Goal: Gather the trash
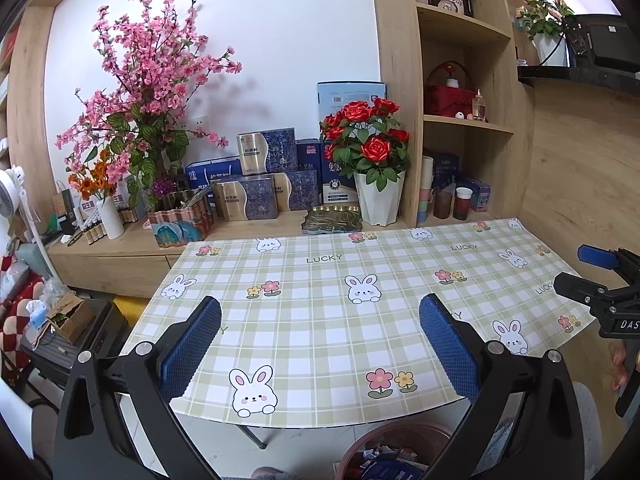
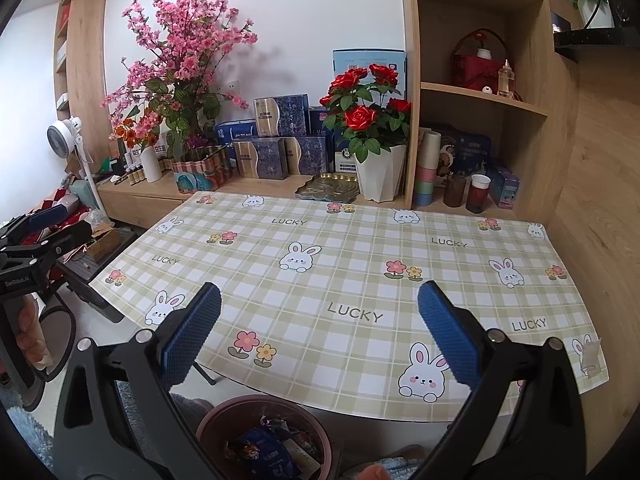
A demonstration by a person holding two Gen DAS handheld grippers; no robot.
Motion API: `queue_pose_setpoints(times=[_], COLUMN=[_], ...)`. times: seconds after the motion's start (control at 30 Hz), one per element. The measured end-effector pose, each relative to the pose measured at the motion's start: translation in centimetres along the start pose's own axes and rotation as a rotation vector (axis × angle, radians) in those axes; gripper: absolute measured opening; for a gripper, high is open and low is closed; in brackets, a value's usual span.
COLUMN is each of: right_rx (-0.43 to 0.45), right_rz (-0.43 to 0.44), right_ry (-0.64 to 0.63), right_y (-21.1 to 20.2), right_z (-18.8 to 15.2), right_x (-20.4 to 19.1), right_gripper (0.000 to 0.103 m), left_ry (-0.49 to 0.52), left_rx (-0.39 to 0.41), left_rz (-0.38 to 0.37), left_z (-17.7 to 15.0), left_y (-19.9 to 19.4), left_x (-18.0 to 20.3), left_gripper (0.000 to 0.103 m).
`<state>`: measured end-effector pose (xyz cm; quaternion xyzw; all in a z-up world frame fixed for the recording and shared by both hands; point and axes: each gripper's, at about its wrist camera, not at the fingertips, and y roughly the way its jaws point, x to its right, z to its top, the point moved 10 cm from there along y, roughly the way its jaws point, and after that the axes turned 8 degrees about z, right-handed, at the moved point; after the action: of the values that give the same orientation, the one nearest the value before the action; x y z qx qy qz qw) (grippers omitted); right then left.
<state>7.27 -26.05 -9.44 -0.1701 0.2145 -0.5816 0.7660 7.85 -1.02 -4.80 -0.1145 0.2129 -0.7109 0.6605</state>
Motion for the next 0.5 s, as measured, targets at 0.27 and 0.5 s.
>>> queue_pose_setpoints(times=[0.27,0.5], right_rx=[-0.002,-0.006], right_rz=[-0.002,-0.001], right_ry=[-0.001,0.000], right_y=[0.02,0.07], right_z=[-0.04,-0.17], right_x=[0.14,0.26], right_gripper=[0.097,0.097], left_ry=[-0.007,0.005], left_rx=[-0.010,-0.022], left_rz=[-0.001,0.000], left_z=[0.00,-0.25], left_y=[0.12,0.40], left_x=[0.00,-0.05], left_gripper=[0.097,0.097])
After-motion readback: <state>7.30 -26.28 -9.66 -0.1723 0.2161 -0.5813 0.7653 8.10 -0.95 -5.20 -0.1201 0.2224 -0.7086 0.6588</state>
